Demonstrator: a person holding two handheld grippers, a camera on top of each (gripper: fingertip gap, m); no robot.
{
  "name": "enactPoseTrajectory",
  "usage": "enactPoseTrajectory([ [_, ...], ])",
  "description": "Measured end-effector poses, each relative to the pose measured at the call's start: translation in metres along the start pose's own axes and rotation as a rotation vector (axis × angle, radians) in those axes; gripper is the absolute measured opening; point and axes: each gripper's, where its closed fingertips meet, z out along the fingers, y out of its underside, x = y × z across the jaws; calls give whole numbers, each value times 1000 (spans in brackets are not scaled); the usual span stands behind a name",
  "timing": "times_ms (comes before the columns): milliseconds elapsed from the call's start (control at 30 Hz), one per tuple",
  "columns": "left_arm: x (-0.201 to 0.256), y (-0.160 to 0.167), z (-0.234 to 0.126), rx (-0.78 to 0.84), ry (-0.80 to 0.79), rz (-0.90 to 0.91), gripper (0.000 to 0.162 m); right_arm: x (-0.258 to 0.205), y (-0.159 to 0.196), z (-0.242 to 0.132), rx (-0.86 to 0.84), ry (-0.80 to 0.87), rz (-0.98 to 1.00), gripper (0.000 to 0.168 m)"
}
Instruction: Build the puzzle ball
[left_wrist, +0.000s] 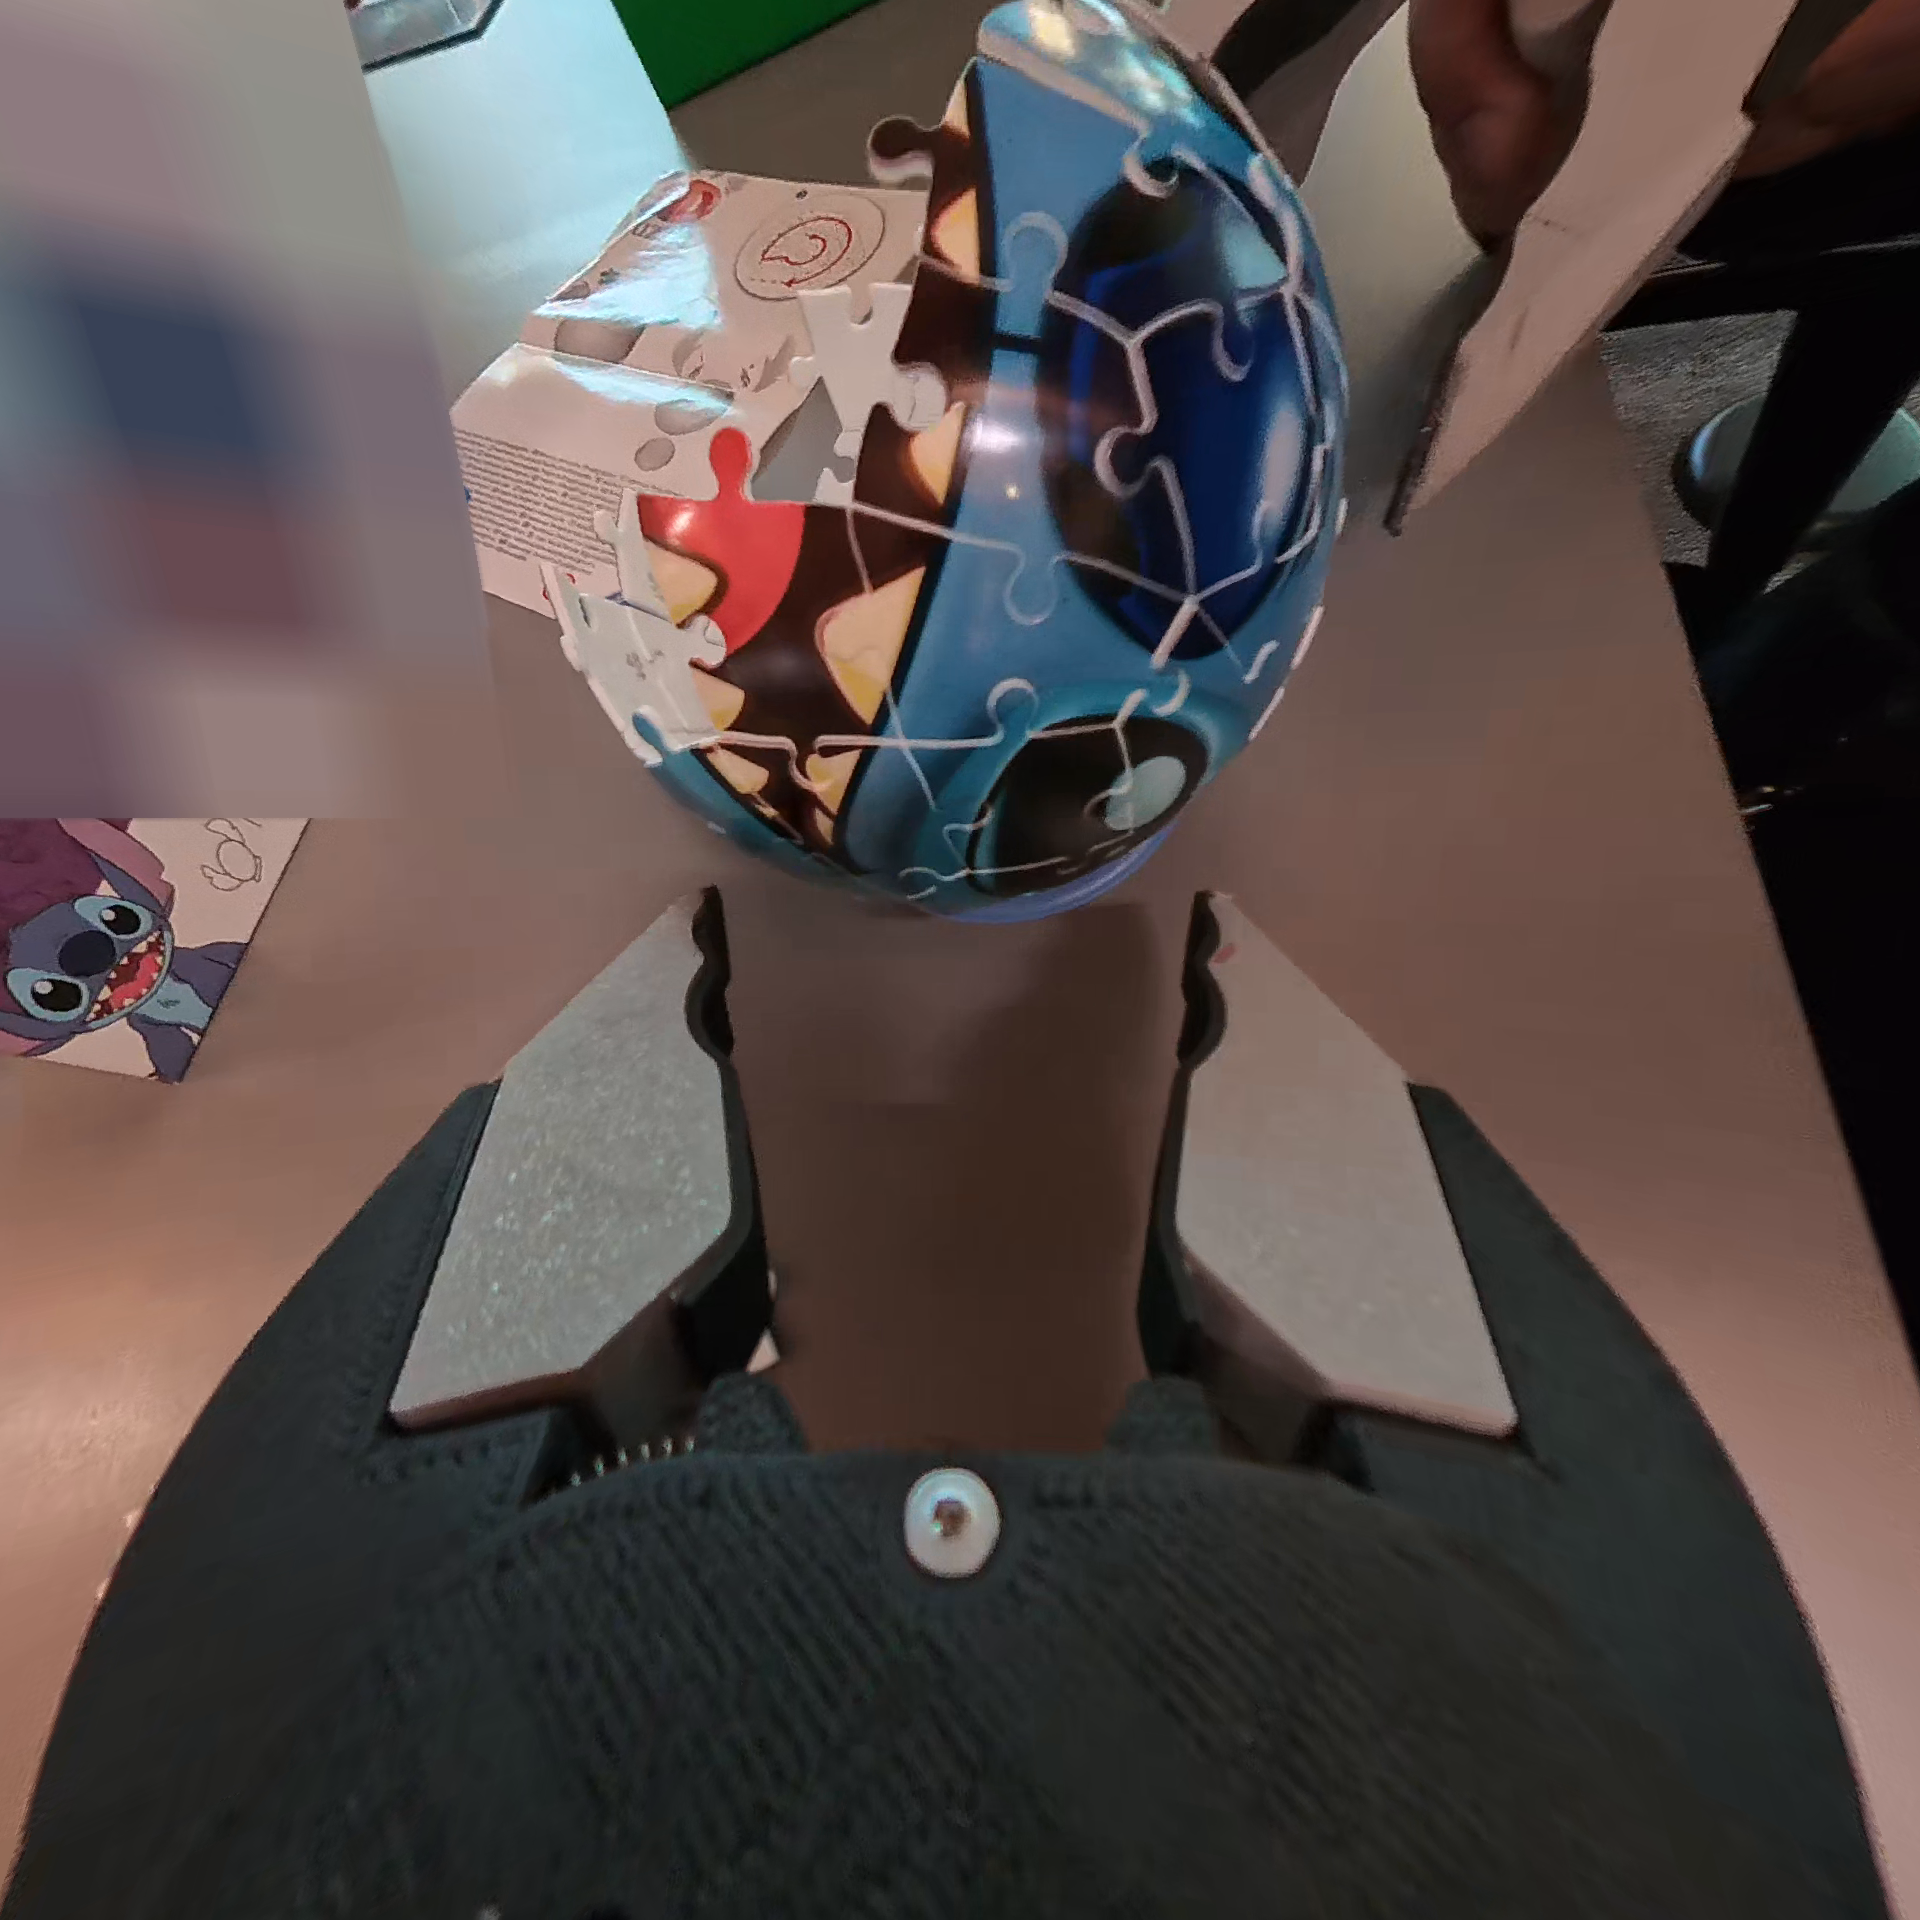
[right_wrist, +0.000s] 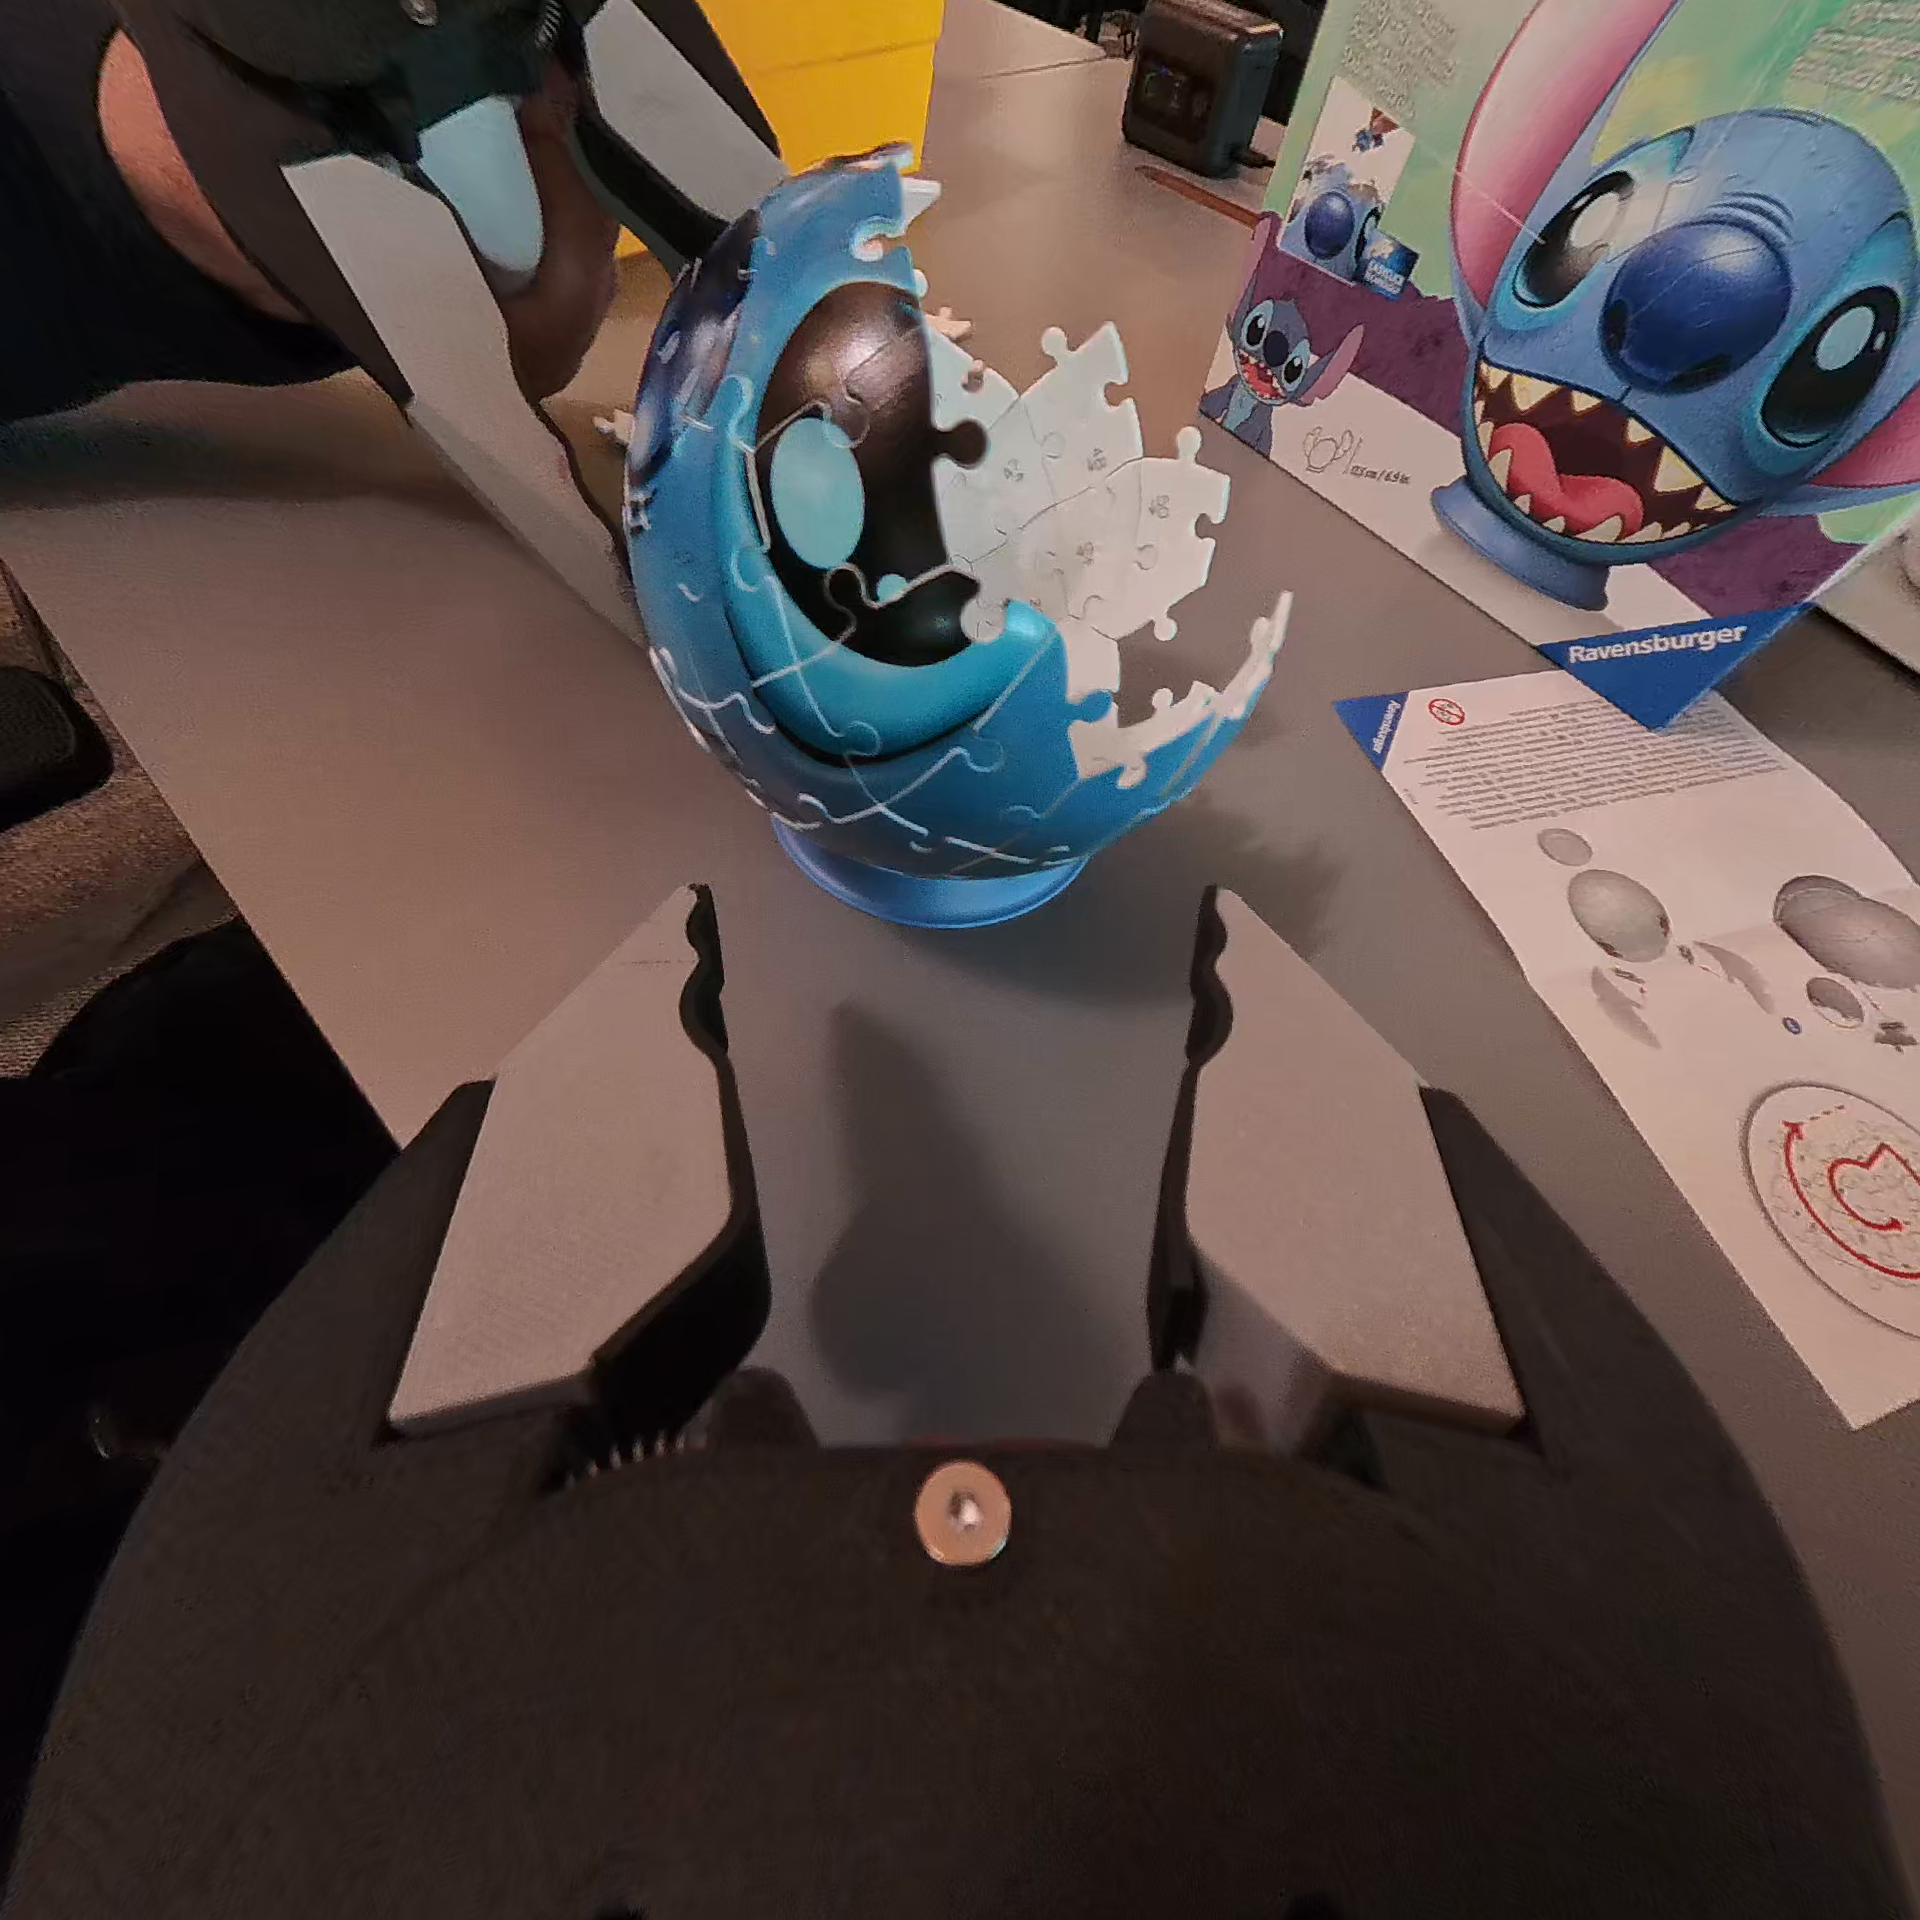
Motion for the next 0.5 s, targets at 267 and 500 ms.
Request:
enactPoseTrajectory([
  [267, -9, -3, 10, 41, 106, -87, 102, -1, -2, 12, -25, -41, 113, 91],
  [500, -8, -10, 5, 90, 259, -138, 92, -4, -7, 18, -10, -94, 158, 91],
])
